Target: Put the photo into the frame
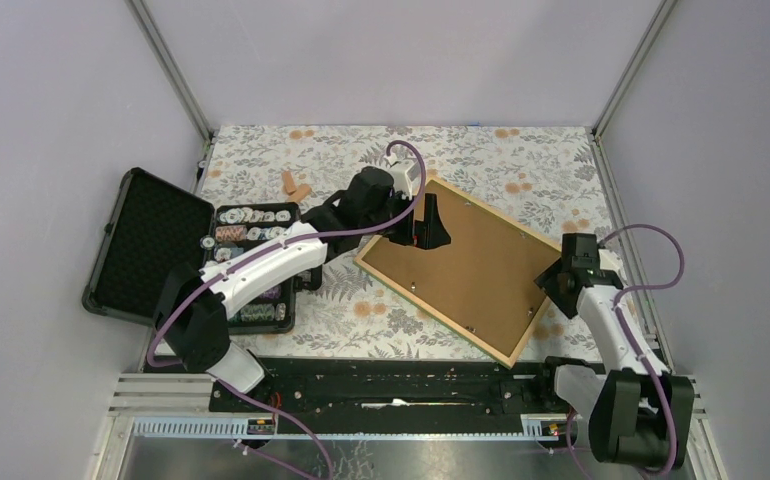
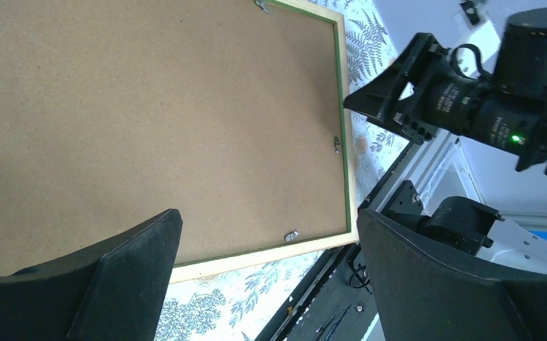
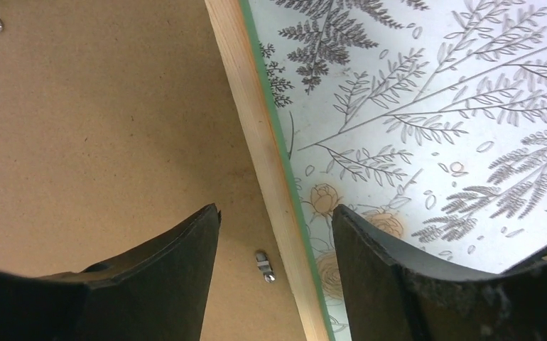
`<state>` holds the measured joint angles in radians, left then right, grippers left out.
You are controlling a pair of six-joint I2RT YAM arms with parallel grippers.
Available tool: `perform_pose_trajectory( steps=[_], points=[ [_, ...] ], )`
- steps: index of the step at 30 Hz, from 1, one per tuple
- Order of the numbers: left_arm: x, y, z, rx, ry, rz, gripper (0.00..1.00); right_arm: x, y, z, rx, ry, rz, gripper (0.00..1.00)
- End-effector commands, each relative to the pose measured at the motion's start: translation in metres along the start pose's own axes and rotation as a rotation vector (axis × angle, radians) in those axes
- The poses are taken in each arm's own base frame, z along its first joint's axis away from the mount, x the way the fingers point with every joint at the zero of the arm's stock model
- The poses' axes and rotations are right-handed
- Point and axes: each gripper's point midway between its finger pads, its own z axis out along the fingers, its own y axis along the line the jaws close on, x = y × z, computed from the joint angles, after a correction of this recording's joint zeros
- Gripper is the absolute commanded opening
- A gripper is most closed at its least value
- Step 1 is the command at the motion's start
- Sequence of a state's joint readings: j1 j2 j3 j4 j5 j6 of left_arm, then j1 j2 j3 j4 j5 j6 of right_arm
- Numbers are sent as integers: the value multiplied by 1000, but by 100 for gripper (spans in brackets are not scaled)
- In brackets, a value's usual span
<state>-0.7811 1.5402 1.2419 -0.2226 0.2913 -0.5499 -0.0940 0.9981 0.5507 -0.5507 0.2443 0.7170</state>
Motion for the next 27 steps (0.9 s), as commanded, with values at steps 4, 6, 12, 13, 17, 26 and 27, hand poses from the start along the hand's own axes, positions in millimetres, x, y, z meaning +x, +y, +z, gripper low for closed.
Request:
perform_pose_trajectory(
  steps=[4,6,12,13,17,26,27],
  points=[
    [-17,-25,-8,100,-53,20,99,2,29,24,-81,75,-100,64],
    [-17,-25,-8,101,-53,22,99,1,34,29,-98,84,-152,53],
    [-16,-22,-6,94,-48,22,99,-14,51,38,-157,64,-333,35],
    [-15,-22,-5,94,-46,22,99,-15,52,42,-147,81,-362,35],
    [-13,-19,-2,88,-38,18,99,-14,60,53,-159,147,-480,34],
    [-15,9,9,7,-19,15,99,-12,72,58,-230,192,-611,31],
    [-19,18,10,-9,-19,3,99,-11,76,57,-250,188,-627,30]
  ],
)
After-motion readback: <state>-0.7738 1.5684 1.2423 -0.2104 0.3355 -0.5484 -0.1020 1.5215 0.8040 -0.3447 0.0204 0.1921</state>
